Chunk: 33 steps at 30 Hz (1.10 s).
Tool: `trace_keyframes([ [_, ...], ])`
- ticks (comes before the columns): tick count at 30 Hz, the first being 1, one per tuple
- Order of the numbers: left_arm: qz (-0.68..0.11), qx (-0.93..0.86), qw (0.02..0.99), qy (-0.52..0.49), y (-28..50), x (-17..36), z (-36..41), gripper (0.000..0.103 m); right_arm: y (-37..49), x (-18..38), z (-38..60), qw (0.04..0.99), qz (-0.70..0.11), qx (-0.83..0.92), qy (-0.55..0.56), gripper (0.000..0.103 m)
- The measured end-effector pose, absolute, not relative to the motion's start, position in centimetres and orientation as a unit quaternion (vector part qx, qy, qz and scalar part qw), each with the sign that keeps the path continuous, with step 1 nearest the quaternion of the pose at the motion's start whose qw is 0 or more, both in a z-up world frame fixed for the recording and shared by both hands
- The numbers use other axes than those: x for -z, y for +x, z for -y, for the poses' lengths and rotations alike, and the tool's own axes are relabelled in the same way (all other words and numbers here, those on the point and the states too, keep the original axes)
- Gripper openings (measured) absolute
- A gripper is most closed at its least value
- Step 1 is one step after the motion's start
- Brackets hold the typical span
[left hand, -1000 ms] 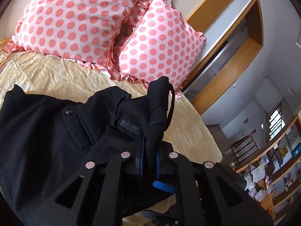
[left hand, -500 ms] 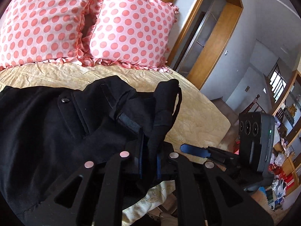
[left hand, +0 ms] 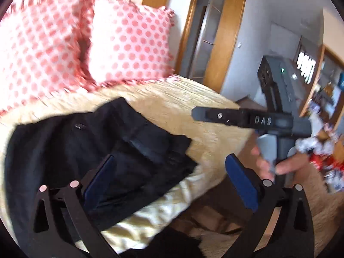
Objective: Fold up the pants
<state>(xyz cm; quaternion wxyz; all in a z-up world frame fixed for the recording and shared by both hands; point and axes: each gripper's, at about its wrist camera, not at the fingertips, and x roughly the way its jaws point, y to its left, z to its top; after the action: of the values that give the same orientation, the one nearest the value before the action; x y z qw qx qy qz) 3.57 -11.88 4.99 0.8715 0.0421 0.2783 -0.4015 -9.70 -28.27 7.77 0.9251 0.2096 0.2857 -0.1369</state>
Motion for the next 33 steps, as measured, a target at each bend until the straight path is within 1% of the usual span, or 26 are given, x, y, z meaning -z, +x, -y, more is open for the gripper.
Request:
trace_keyframes([
  [3,-0.274,0.311,0.907,0.072,4.5,-4.9,9.8,0.101,-7.2,-7.7,26.5,0.929,-0.301,0.122,0.175,0.089],
  [6,-0.287,0.225,0.928,0.067,6.3,-4.3,7.4,0.101,-4.8,-6.8,24.7,0.929,-0.325,0.112,0.136,0.081],
  [10,-0.304,0.171,0.936,0.051,7.8,-3.8,4.8,0.101,-2.4,-5.0,23.8,0.921,-0.356,0.096,0.130,0.065],
  [11,-0.309,0.163,0.936,0.052,8.2,-3.8,4.4,0.101,-2.2,-4.6,23.9,0.919,-0.360,0.096,0.131,0.063],
  [12,-0.315,0.156,0.935,0.055,8.4,-3.6,4.1,0.101,-1.8,-4.1,24.0,0.915,-0.368,0.103,0.132,0.060],
  [14,-0.324,0.144,0.933,0.065,8.7,-3.3,3.6,0.101,-1.6,-3.3,24.4,0.906,-0.385,0.117,0.130,0.047],
  [16,-0.330,0.141,0.931,0.070,8.9,-2.8,3.5,0.101,-1.8,-2.6,24.8,0.901,-0.394,0.127,0.126,0.026],
  [19,-0.341,0.149,0.925,0.073,8.5,-2.3,3.4,0.101,-3.0,-2.6,24.5,0.902,-0.395,0.116,0.132,0.017],
  [21,-0.343,0.158,0.923,0.073,8.5,-2.2,3.7,0.101,-4.1,-2.9,24.1,0.902,-0.396,0.112,0.134,0.014],
  [26,-0.347,0.167,0.921,0.064,8.6,-1.9,3.8,0.101,-5.7,-2.1,23.2,0.896,-0.408,0.114,0.132,0.014],
  [30,-0.357,0.172,0.917,0.040,8.9,-2.1,3.3,0.101,-5.4,-3.2,23.1,0.900,-0.401,0.120,0.124,0.017],
  [32,-0.349,0.167,0.922,0.034,8.8,-2.6,2.8,0.101,-5.3,-4.2,22.9,0.906,-0.389,0.127,0.107,0.041],
  [33,-0.342,0.161,0.925,0.031,8.9,-3.0,2.4,0.101,-5.3,-4.7,22.8,0.910,-0.380,0.132,0.098,0.068],
])
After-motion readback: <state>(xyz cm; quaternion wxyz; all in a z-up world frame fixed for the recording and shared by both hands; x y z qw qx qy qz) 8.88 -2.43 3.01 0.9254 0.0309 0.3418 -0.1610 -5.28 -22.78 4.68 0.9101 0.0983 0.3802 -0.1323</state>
